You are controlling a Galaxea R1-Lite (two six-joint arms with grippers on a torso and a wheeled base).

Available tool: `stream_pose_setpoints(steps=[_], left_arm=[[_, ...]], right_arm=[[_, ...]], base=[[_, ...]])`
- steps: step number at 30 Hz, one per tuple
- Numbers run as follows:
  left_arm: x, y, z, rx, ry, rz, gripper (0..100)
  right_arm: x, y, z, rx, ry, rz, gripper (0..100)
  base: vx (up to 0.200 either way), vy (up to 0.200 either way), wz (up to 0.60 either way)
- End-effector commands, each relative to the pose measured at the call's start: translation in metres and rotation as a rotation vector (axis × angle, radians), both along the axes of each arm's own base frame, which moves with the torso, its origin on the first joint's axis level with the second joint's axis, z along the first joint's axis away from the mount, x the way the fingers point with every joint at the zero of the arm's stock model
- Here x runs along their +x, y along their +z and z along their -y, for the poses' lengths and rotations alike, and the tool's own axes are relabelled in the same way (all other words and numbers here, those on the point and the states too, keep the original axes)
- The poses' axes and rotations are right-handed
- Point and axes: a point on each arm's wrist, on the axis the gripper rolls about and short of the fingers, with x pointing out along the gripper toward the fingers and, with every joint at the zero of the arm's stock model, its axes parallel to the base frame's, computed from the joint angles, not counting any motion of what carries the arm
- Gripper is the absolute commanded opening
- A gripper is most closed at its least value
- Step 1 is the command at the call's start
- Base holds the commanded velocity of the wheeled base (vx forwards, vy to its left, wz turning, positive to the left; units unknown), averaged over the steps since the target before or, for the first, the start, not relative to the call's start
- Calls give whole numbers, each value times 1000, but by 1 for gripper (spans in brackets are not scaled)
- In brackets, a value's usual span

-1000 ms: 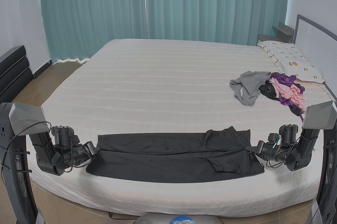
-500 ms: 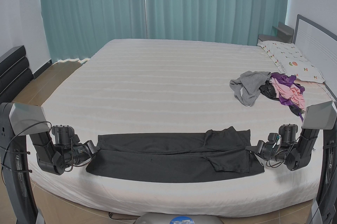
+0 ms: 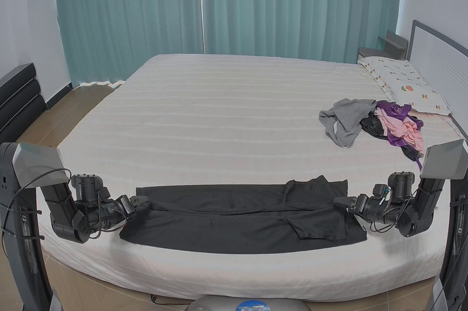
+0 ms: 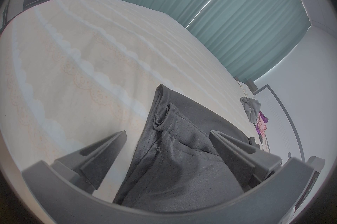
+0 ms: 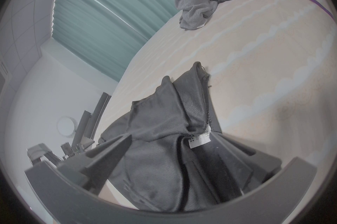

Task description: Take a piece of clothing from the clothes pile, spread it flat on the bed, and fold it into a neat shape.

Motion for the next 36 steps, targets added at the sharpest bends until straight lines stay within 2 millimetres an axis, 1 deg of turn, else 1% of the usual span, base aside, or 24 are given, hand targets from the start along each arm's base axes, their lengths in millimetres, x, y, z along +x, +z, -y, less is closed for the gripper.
stream_pose_setpoints(steps=[1, 5, 11, 16, 27, 33, 34, 36], left_arm=[[-2, 5, -5, -3, 17, 9, 100], [-2, 16, -10, -20, 45, 34, 100], [9, 31, -10, -122, 110, 67, 100], [14, 27, 2, -129, 85, 59, 100], [14, 21, 9, -110, 63, 34, 100], [17, 11, 13, -71, 52, 27, 100], [18, 8, 12, -62, 49, 30, 0], [21, 7, 11, -58, 52, 32, 0]], right_arm=[[-1, 16, 4, 27, -30, 23, 100], [1, 26, 6, 83, -69, 21, 100], [3, 23, 4, 100, -74, 4, 100], [3, 21, 3, 101, -72, -3, 100], [4, 19, 4, 103, -78, -5, 100], [3, 19, 4, 100, -79, -6, 100], [3, 19, 3, 99, -78, -6, 100], [3, 19, 3, 99, -78, -6, 100]], base=[[0, 0, 0], [0, 0, 0], [0, 0, 0], [0, 0, 0], [0, 0, 0], [0, 0, 0], [0, 0, 0], [0, 0, 0]])
